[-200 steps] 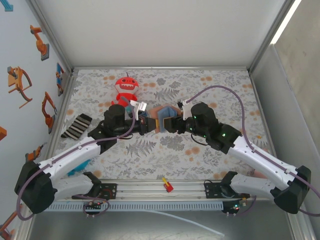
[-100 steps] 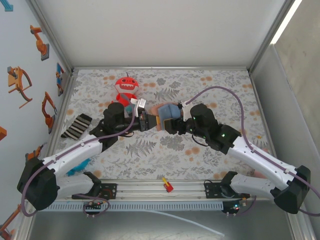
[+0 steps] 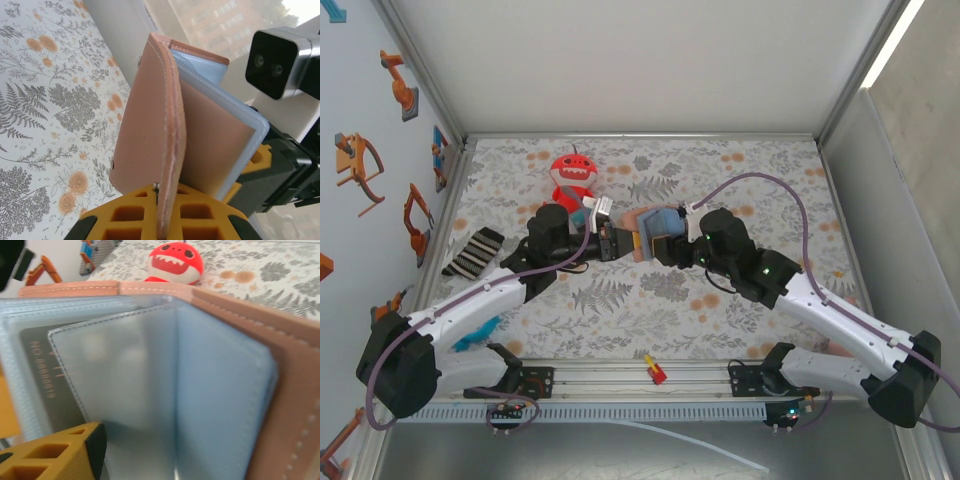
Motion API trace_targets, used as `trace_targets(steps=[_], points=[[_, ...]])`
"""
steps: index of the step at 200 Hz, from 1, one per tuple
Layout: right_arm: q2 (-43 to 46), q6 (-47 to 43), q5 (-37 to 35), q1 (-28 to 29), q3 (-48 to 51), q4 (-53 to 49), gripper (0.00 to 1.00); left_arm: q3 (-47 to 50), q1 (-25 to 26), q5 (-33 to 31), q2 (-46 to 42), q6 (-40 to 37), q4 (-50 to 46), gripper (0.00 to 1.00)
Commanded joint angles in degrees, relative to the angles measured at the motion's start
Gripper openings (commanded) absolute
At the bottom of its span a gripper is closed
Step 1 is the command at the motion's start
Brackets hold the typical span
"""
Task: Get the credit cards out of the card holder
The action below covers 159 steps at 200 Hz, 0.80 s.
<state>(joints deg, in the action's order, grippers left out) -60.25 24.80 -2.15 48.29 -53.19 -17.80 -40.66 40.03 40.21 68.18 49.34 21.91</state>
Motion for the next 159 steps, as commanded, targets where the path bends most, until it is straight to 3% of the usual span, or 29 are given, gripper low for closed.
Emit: trace_targets(steps=[1, 56, 97, 159], points=[[2.1, 1.3, -5.1, 0.2, 0.1, -1.5, 0.58, 0.0, -0.4, 2.7, -0.8, 0.6, 3.2, 0.0], [5.0, 2.1, -6.5, -0.4, 0.8, -1.1, 0.58, 1.4, -1.1, 3.7, -1.2, 2.0, 4.7, 0.0], [5.3, 3.7, -3.0, -2.6, 1.4, -0.8, 0.58, 1.9, -2.0, 4.2, -1.9, 2.8, 5.1, 0.0], [11.0, 2.9, 3.5, -3.4, 3.5, 1.6, 0.75, 2.9, -3.5, 4.5, -2.5, 3.3, 5.2, 0.0]])
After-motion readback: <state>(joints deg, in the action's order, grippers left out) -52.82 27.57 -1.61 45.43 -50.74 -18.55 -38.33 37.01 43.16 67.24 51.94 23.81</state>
